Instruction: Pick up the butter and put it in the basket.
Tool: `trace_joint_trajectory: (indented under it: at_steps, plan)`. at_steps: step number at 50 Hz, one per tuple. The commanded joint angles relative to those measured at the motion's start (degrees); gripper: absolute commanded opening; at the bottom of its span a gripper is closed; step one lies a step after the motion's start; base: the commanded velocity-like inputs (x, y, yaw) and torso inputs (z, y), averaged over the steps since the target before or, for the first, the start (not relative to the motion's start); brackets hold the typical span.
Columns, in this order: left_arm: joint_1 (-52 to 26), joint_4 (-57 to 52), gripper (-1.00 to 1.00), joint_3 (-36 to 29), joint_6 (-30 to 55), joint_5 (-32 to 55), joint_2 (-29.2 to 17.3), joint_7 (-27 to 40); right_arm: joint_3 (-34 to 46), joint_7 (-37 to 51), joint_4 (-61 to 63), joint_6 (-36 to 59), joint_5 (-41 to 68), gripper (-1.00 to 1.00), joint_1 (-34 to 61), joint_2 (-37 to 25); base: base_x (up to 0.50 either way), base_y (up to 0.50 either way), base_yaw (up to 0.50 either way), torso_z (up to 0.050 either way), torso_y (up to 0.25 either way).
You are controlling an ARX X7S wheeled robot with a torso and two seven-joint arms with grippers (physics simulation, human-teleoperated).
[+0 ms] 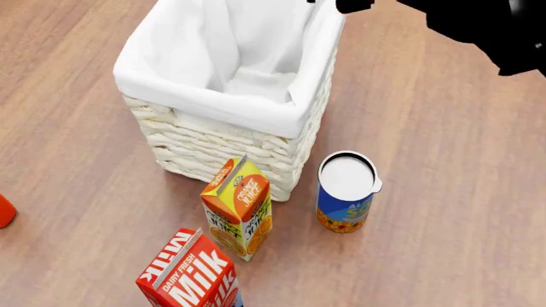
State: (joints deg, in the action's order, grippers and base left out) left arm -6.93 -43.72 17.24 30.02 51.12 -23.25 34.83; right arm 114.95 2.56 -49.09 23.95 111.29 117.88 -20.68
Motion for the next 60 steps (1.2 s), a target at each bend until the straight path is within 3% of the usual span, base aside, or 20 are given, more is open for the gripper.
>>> trace_joint_trajectory:
  at_steps: [1, 13, 45, 60]
  plan:
    - [0.1, -0.3, 1.0, 0.3, 0.0, 0.7, -0.2, 0.5, -1.4, -6.3, -5.9, 0.5, -4.8, -1.0, 0.0, 4.6, 0.0, 0.0, 0.0, 0.0, 0.0]
    - [0.1, -0.3, 1.0, -0.1, -0.2, 0.6, -0.1, 1.0, -1.0, -13.1, -8.4, 0.8, -6.2, -1.0, -0.9, 7.7, 0.0, 0.0, 0.0, 0.001, 0.002]
    - [-0.5, -0.4, 1.0, -0.3, 0.4, 2.0, -1.0, 2.5, -3.8, -23.9, -4.2, 1.4, -5.9, -1.0, 0.1, 8.3, 0.0, 0.0, 0.0, 0.0, 0.001]
    - [-0.4, -1.7, 1.0, -1.1, 1.1, 2.5, -0.9, 4.3, -1.0, -31.9, -24.9, 9.9, -6.4, -1.0, -3.4, 18.2, 0.0, 0.0, 0.0, 0.001, 0.001]
